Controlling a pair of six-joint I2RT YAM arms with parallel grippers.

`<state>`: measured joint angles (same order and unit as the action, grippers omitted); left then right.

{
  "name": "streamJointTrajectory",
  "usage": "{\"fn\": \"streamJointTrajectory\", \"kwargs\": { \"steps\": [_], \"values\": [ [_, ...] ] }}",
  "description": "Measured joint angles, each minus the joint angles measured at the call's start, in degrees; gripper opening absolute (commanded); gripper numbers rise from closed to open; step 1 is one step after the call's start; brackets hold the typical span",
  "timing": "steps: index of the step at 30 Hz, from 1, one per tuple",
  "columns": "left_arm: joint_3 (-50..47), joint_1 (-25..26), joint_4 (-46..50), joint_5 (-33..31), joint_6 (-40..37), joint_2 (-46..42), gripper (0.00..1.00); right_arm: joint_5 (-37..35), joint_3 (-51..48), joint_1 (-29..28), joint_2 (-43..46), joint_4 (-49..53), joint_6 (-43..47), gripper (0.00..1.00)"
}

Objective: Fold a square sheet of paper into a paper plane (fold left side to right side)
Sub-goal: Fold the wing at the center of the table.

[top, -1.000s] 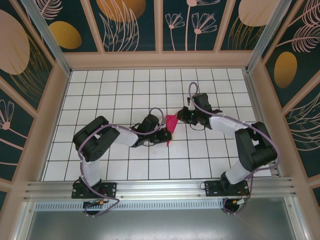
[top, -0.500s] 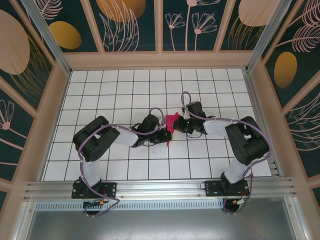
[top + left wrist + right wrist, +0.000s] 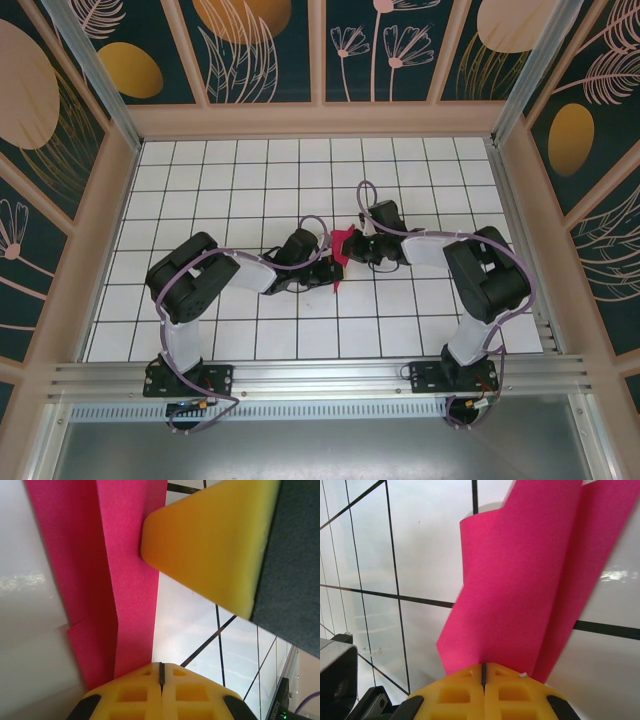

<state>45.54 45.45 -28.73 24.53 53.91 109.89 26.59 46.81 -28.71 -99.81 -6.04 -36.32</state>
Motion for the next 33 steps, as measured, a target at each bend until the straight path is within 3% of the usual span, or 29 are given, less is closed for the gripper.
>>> {"fn": "streamJointTrajectory", "kwargs": {
  "steps": [17,33],
  "values": [
    [-0.02,0.11,0.09,-0.44,0.02,-0.09,0.00,-2.56,3.65,-0.48,-4.26,2.12,3.13,0.02],
    [-0.17,0.33,0.04,-1.05,0.00,-0.24,0.00,-1.20,8.94,4.26,-7.52,6.12,6.08,0.02]
  ]
}}
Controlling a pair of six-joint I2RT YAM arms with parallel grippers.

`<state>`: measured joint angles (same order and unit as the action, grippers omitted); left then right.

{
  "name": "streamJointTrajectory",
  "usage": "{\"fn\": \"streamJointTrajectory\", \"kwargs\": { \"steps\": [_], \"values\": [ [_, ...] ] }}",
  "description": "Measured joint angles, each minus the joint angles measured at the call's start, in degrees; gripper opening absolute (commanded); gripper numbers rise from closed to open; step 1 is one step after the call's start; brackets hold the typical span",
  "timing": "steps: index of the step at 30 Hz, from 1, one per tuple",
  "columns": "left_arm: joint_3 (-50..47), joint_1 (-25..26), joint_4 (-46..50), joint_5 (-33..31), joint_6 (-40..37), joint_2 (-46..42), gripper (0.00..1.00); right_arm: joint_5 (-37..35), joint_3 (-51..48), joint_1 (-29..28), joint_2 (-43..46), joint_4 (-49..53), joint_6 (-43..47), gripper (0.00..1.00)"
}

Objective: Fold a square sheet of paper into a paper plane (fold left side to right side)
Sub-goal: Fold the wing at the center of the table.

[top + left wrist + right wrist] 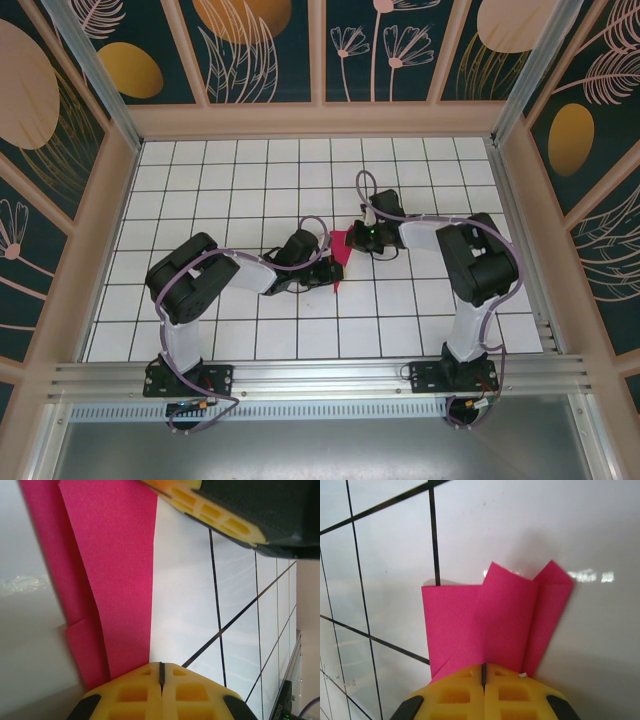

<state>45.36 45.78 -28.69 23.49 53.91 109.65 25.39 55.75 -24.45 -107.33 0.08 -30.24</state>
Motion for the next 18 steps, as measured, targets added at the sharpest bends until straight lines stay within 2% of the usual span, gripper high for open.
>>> {"fn": "streamJointTrajectory", "kwargs": {
  "steps": [13,18],
  "values": [
    [-0.22,0.00,-0.31,0.00,0.02,-0.02,0.00,0.02,6.08,4.48,-4.07,1.95,2.01,0.03],
    [-0.28,0.00,-0.28,0.00,0.00,-0.11,0.00,-3.74,6.93,6.47,-3.26,2.21,3.30,0.04]
  ]
}}
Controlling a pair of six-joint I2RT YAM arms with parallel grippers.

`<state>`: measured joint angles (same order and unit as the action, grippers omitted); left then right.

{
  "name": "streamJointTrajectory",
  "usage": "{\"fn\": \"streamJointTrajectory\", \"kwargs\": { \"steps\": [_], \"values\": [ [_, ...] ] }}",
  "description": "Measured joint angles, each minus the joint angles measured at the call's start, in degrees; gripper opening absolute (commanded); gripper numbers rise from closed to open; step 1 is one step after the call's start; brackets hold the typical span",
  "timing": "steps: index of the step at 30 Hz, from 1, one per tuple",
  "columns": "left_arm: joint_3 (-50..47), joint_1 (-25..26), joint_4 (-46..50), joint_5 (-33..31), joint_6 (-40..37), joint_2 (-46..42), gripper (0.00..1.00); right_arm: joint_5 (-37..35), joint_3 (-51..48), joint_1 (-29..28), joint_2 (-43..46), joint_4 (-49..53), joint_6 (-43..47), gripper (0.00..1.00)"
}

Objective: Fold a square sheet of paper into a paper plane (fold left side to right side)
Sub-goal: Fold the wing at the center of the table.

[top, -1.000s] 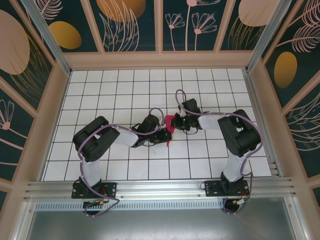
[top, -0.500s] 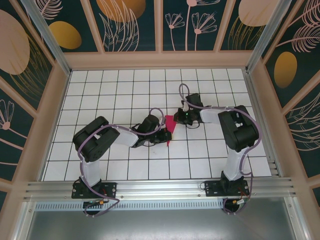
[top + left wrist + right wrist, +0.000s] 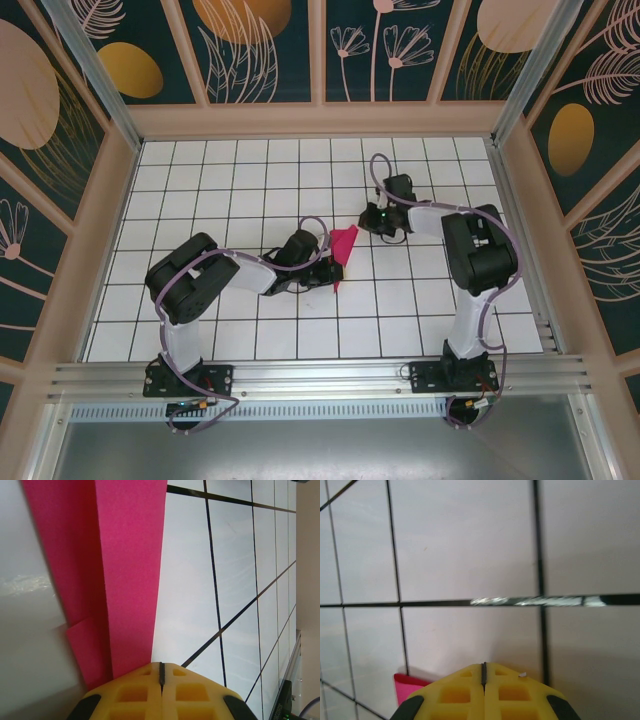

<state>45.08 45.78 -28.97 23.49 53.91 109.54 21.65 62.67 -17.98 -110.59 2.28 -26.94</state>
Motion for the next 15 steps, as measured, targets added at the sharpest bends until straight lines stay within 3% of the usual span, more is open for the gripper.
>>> {"fn": "streamJointTrajectory", "kwargs": {
  "steps": [5,9,15],
  "values": [
    [0.00,0.00,0.07,-0.04,0.02,-0.04,0.00,-1.14,-2.38,0.46,6.38,0.48,0.07,0.04],
    [0.00,0.02,0.26,-0.17,0.00,-0.15,0.00,-0.07,-7.43,-2.34,13.27,-1.70,-0.92,0.04],
    [0.00,0.11,0.85,-0.37,0.00,-0.42,0.00,3.56,-10.99,-8.37,12.04,-5.38,-4.63,0.04]
  ]
}}
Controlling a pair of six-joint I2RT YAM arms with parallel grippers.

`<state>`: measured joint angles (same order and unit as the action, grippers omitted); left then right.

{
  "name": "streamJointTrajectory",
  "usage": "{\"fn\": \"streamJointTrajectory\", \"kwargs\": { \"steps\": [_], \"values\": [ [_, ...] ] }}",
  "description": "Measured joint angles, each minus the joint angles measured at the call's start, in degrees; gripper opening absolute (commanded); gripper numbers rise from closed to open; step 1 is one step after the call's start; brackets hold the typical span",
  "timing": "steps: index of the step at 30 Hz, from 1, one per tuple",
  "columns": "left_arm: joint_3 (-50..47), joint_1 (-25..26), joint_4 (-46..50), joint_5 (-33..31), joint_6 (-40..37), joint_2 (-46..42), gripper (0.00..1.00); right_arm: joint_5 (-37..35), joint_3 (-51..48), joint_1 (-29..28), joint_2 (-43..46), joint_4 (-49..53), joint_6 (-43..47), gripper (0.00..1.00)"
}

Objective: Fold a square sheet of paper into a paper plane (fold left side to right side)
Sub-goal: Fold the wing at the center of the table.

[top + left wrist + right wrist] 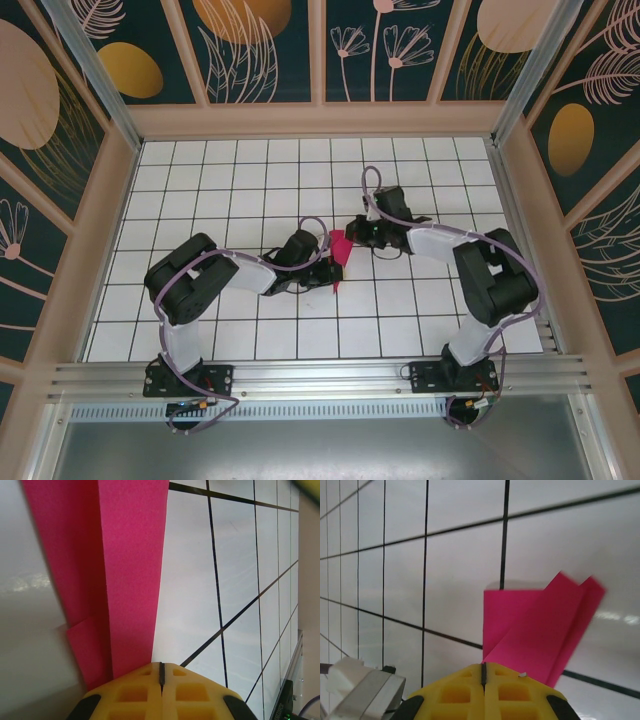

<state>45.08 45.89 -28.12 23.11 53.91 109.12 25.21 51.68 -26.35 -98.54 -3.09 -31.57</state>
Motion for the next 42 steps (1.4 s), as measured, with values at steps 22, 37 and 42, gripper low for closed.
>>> {"fn": "streamJointTrajectory", "kwargs": {
  "steps": [22,37,42],
  "values": [
    [2.21,0.22,9.33,2.89,-1.77,-7.26,0.08,-0.48,3.58,-0.70,-8.92,1.84,-0.92,0.05],
    [4.39,0.22,11.76,5.14,-2.23,-2.97,0.08,-0.52,4.33,-0.70,-9.31,2.60,-0.92,0.04],
    [3.56,0.22,12.09,4.94,-2.40,-2.97,0.08,-0.72,4.94,-0.72,-9.51,3.61,-0.85,0.05]
  ]
}}
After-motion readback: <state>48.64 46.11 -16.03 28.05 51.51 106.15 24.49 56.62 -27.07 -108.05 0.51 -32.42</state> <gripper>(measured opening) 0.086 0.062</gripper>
